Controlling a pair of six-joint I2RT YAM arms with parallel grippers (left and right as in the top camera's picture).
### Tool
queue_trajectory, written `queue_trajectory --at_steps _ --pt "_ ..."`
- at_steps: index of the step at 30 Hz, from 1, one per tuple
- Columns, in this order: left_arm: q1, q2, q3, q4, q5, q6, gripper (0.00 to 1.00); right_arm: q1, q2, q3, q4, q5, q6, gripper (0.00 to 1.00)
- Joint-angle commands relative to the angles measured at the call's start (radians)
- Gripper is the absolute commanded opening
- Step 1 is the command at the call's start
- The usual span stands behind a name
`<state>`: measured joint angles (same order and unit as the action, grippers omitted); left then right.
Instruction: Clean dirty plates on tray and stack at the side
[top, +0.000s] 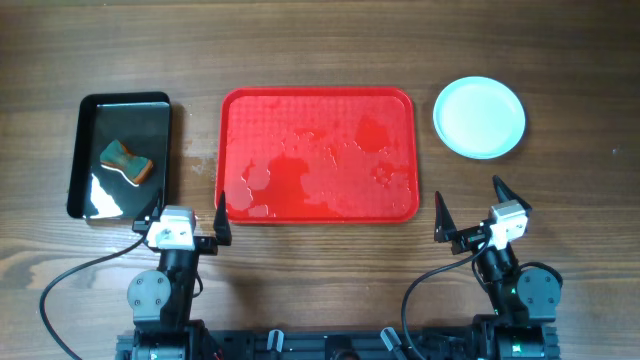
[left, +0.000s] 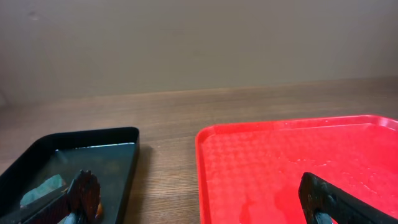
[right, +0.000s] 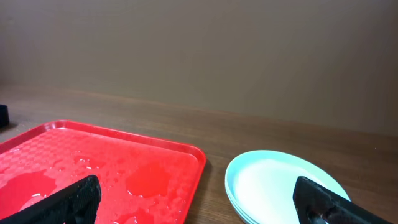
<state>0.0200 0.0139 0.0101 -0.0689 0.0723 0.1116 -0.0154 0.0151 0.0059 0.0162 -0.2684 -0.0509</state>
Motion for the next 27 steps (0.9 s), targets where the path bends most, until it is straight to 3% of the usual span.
queue_trajectory --at_steps 1,27 --pt "0.005 -0.011 -0.005 -0.011 -0.041 -0.018 1.0 0.005 -0.011 -0.001 0.004 0.006 -0.009 1.0" --pt "0.005 -0.011 -0.005 -0.007 -0.059 -0.041 1.0 0.005 -0.011 -0.001 0.004 0.006 -0.009 1.0"
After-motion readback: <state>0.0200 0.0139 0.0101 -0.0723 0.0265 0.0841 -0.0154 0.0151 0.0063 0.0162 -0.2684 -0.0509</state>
